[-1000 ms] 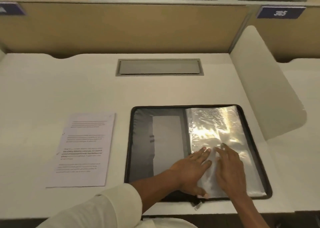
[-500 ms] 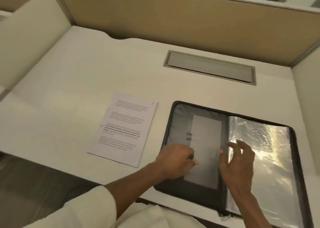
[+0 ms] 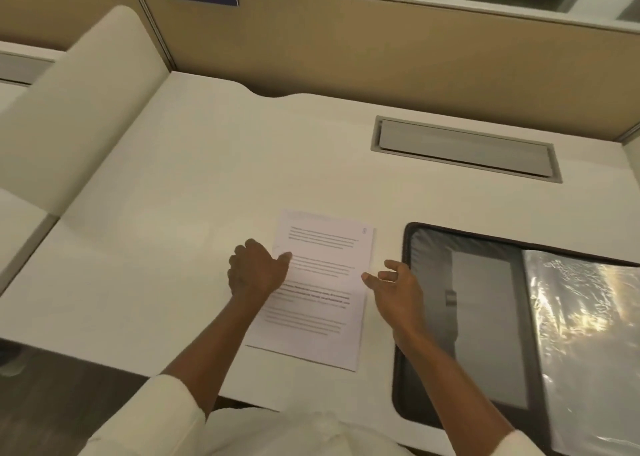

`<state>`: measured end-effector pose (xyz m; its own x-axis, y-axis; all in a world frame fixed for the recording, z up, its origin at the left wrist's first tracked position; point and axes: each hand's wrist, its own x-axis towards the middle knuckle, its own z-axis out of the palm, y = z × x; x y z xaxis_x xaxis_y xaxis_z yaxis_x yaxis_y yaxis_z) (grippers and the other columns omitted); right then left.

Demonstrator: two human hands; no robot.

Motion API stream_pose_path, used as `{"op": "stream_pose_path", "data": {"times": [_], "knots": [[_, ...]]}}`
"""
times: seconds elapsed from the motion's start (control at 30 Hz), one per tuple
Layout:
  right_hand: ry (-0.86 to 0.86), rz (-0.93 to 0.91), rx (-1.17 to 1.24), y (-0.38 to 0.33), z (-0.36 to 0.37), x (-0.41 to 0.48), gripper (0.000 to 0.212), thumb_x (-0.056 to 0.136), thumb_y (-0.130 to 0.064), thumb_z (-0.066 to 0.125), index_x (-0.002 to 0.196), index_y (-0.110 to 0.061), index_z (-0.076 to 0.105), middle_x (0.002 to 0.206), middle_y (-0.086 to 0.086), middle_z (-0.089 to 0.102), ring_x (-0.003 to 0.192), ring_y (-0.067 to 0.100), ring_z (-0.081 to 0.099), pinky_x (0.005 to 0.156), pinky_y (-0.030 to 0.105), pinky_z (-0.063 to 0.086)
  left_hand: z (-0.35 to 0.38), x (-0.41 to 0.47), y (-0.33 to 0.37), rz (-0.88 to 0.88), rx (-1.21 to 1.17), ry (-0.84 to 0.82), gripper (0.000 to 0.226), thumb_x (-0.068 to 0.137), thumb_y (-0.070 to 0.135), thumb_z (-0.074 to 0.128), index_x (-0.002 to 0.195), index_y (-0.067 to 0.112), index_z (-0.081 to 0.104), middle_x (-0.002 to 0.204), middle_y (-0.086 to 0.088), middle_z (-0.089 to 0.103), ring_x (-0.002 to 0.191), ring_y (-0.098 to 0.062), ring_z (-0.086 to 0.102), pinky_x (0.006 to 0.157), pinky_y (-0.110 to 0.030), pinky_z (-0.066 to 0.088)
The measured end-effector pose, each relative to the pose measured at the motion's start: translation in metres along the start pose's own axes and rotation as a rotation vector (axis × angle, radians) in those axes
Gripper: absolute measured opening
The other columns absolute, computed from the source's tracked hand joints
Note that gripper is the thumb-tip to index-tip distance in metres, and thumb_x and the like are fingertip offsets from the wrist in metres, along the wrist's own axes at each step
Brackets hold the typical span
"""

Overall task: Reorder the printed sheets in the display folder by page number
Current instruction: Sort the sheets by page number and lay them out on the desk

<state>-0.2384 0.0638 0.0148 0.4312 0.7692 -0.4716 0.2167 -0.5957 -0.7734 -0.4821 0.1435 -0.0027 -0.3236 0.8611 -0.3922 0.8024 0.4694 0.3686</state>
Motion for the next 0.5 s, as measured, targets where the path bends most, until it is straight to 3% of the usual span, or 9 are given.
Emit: {"op": "stream_pose_path", "data": {"times": [0.1, 0.2, 0.33, 0.5], "knots": [[0.064, 0.038, -0.041, -0.004, 0.027, 0.007, 0.075, 0.093, -0.032, 0.079, 0.156, -0.013, 0.043, 0.147, 0.008, 0.057, 0.126, 0.024, 0.06, 0.102, 0.036, 0.05, -0.003, 0.023, -0.009, -0.05, -0.119, -0.07, 0.089, 0.083, 0.067, 0.076, 0.136, 0.0, 0.055, 0.137, -0.019, 0.06, 0.128, -0.038, 0.058, 0.104, -0.048, 0.052], [0.105, 0.057, -0.119, 0.001, 0.044, 0.014, 0.084, 0.09, -0.037, 0.082, 0.158, -0.01, 0.039, 0.151, 0.011, 0.053, 0.131, 0.027, 0.058, 0.107, 0.042, 0.051, -0.005, 0.031, -0.005, -0.07, -0.189, -0.16, 0.095, 0.066, 0.078, 0.073, 0.123, 0.003, 0.064, 0.126, -0.017, 0.068, 0.114, -0.036, 0.067, 0.095, -0.048, 0.059], [0.179, 0.079, -0.19, 0.002, 0.061, 0.012, 0.085, 0.081, -0.032, 0.088, 0.151, -0.013, 0.044, 0.143, 0.014, 0.051, 0.127, 0.03, 0.057, 0.098, 0.046, 0.057, -0.01, 0.029, 0.005, -0.119, -0.313, -0.258, 0.082, 0.061, 0.071, 0.078, 0.115, 0.011, 0.065, 0.122, -0.012, 0.068, 0.109, -0.036, 0.066, 0.095, -0.051, 0.059], [0.239, 0.089, -0.317, 0.001, 0.069, 0.008, 0.076, 0.081, -0.024, 0.087, 0.145, -0.011, 0.049, 0.137, 0.012, 0.047, 0.125, 0.03, 0.053, 0.086, 0.039, 0.055, -0.01, 0.035, 0.015, -0.132, -0.179, -0.282, 0.071, 0.076, 0.065, 0.081, 0.12, 0.012, 0.064, 0.129, -0.014, 0.064, 0.121, -0.04, 0.058, 0.109, -0.052, 0.044]]}}
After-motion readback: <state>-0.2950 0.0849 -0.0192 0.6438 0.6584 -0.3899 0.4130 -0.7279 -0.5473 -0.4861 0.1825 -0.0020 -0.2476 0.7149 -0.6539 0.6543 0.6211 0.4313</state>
